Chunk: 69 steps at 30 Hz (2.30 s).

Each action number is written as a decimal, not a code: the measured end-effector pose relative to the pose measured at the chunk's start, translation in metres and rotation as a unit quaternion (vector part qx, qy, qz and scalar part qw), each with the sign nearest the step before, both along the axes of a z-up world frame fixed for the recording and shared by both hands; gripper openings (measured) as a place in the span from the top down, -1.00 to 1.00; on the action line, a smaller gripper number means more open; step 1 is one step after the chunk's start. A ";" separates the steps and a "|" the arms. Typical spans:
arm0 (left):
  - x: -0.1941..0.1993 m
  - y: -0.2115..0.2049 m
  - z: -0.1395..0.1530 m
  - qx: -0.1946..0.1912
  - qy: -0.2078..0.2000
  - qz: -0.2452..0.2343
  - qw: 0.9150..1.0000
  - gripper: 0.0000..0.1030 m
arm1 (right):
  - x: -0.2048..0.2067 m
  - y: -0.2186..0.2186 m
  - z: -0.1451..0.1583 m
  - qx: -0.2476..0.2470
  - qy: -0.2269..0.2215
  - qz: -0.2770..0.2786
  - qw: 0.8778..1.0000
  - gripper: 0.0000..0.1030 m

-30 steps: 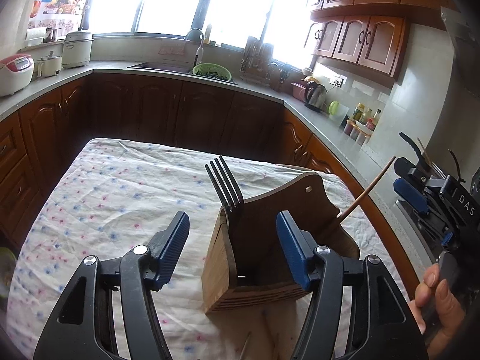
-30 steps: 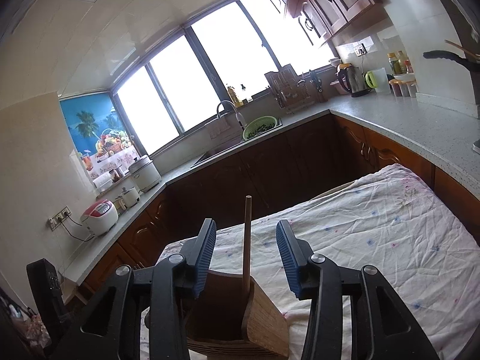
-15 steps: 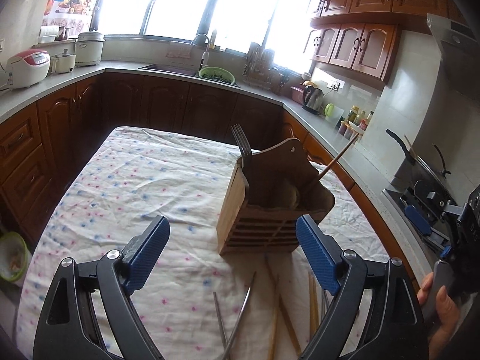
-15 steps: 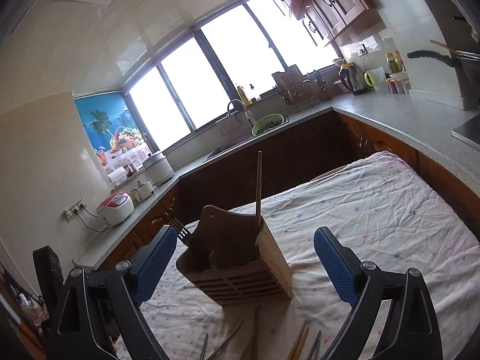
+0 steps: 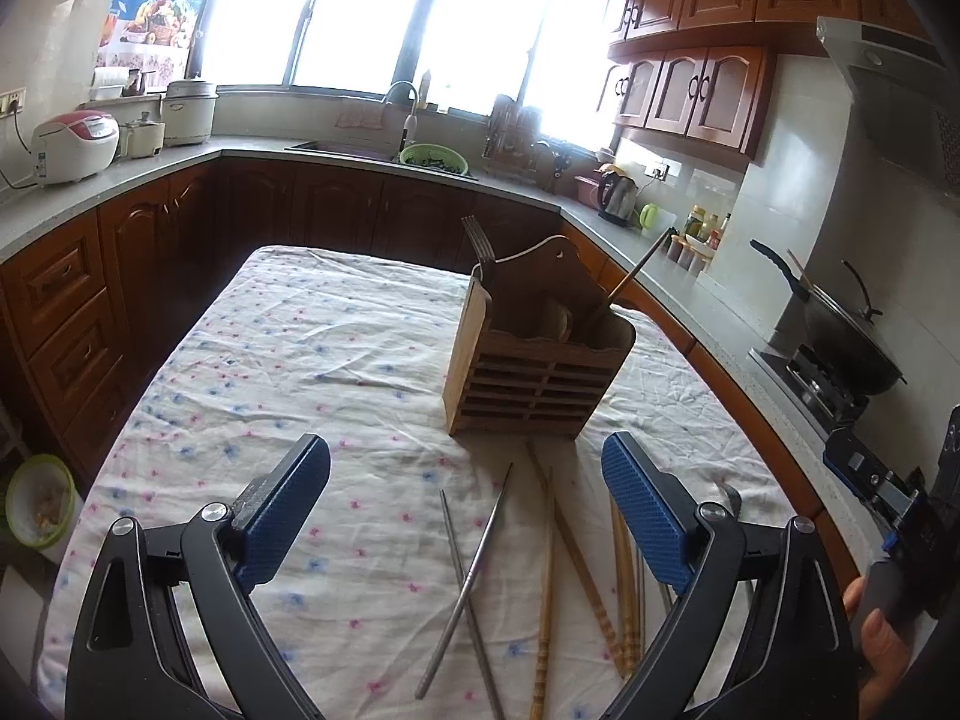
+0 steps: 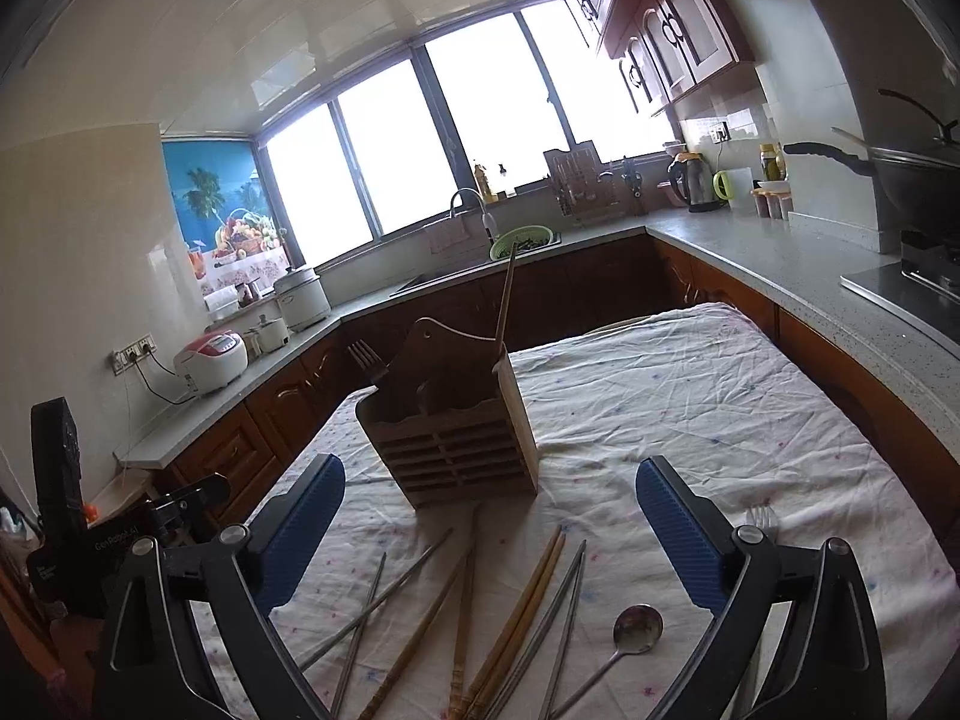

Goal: Organize utensils
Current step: 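Withdraw both tools from the holder back over the loose utensils, then grasp a metal chopstick with the left tool while the right tool grasps a wooden chopstick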

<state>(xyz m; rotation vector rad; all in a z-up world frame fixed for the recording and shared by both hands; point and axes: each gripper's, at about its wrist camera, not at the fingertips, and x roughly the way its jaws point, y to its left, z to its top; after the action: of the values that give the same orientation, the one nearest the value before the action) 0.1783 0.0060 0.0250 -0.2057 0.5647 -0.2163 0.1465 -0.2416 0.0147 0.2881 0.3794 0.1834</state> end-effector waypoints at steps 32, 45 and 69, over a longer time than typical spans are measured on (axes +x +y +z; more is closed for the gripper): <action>0.001 -0.013 -0.041 0.041 0.065 -0.025 0.997 -0.85 | -0.002 0.000 -0.048 -0.015 0.081 0.006 0.997 -0.87; 0.044 -0.037 -0.061 0.081 0.112 -0.061 0.989 -0.68 | 0.046 -0.002 -0.075 -0.004 0.159 0.018 0.987 -0.02; 0.111 -0.083 -0.117 0.117 0.204 -0.132 0.963 -0.11 | 0.119 0.000 -0.127 -0.002 0.281 0.038 0.959 0.84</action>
<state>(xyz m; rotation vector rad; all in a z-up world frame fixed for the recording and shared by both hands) 0.2894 -0.0768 -0.0919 0.0610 1.0237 -0.3673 0.2657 -0.2415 -0.1119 0.3207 0.9554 0.1744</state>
